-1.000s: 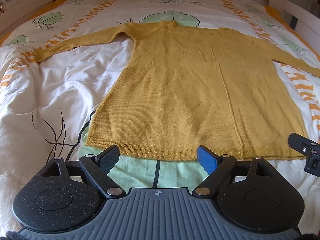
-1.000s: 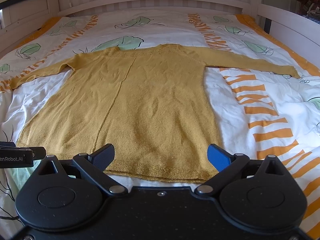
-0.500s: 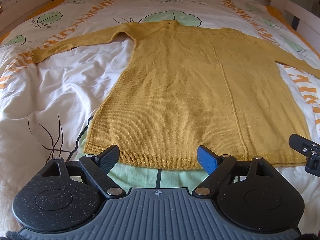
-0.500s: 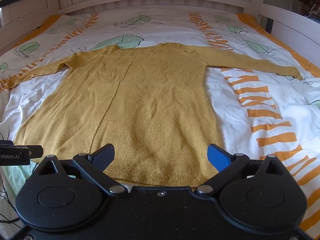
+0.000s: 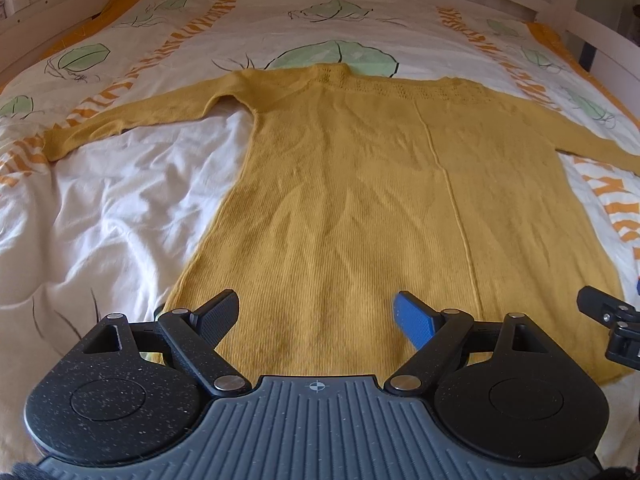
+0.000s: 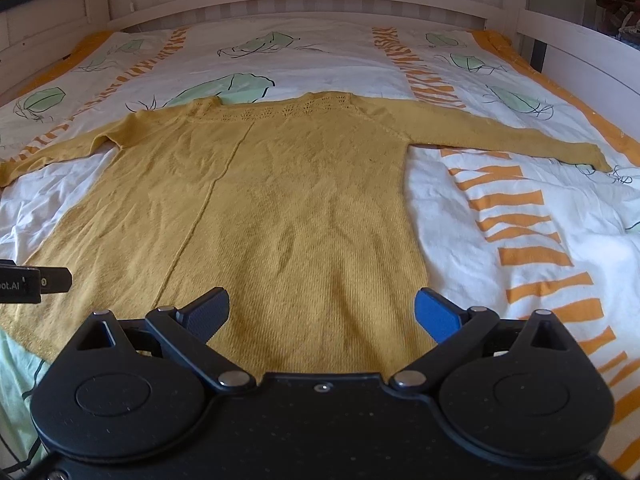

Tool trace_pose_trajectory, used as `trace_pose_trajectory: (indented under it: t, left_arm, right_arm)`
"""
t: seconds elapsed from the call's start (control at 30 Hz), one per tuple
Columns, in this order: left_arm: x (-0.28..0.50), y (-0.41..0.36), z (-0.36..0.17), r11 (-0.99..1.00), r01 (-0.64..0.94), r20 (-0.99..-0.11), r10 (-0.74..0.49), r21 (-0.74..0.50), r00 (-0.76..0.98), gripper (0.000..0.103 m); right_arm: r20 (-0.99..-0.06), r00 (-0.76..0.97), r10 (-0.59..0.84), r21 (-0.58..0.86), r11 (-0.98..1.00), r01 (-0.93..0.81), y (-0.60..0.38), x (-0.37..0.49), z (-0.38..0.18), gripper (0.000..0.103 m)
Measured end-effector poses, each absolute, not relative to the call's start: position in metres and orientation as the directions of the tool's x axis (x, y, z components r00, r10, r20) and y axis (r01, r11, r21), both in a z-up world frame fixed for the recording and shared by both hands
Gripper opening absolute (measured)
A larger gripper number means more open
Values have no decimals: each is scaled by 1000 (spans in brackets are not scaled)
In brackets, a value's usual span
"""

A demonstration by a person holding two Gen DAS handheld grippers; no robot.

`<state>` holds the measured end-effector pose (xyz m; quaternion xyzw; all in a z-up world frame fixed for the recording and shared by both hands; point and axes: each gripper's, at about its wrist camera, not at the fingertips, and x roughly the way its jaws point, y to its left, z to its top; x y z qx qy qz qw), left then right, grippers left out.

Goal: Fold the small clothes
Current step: 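Move the open right gripper to the sweater's sleeve cuff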

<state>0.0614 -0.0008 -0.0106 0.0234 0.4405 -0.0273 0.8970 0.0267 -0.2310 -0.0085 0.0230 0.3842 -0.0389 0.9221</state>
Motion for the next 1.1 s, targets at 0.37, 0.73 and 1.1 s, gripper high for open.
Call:
trace_pose_trajectory:
  t: [0.37,0.73,1.1]
  left_arm:
    - [115,-3,-9,996,71,-751,-11,47,660,85]
    - [177,-26,-7,994,98,-713,-29,56,701,85]
    - [233,-53,-19,994,98,-674,-37,53,738,85]
  right_arm:
    - [-691,720,-68,17,994,110,-252,66,-12,99]
    - [-660,736,-150,28,974,224,-338,124,0,99]
    - [-677,651,-344,11,879,476,-494,184,-14,99]
